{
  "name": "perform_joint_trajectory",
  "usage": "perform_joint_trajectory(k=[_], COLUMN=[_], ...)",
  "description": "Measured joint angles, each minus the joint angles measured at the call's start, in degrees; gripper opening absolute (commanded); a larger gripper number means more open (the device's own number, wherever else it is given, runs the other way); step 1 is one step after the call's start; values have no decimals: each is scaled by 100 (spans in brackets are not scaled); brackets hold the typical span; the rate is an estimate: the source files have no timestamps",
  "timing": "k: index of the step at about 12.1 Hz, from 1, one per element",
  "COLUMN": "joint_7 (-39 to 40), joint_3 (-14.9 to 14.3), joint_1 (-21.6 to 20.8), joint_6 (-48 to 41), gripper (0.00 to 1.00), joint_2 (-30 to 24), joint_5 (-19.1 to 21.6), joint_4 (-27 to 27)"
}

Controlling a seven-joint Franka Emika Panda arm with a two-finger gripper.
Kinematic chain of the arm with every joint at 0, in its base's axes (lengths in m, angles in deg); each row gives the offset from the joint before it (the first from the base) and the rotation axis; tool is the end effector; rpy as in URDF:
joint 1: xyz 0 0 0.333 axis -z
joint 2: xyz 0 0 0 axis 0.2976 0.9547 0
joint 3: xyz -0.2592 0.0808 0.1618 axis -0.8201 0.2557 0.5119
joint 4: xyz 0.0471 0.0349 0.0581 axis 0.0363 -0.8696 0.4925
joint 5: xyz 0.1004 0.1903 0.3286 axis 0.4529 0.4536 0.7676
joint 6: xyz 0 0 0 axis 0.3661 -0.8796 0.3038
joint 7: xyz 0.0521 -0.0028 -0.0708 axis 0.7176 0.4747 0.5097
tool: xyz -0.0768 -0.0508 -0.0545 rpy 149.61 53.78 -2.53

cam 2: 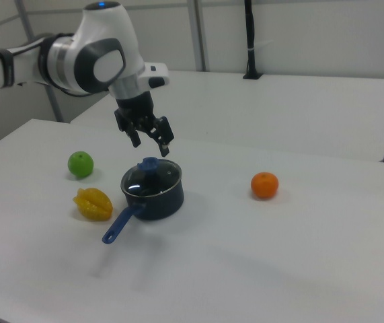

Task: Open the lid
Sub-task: 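Lower the gripper onto the blue lid knob and close on it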

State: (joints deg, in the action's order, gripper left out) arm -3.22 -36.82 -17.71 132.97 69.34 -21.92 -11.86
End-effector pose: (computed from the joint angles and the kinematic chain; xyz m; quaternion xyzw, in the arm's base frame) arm 0.6304 -0.0145 0.5217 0.9971 -0.0371 0.0659 0.0021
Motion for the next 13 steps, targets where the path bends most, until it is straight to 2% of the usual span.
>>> perform_joint_trajectory(k=[3,6,11,13], joint_7=[-51,-62,-62,-62], joint_3=[42,53,55,55], joint_1=[-25,-268,-401,-469], joint_6=[507,821,1056,1056], gripper=[99,100,100,90], joint_2=[371,749,938,970], joint_5=[26,26,25,25], joint_4=[17,30,43,44])
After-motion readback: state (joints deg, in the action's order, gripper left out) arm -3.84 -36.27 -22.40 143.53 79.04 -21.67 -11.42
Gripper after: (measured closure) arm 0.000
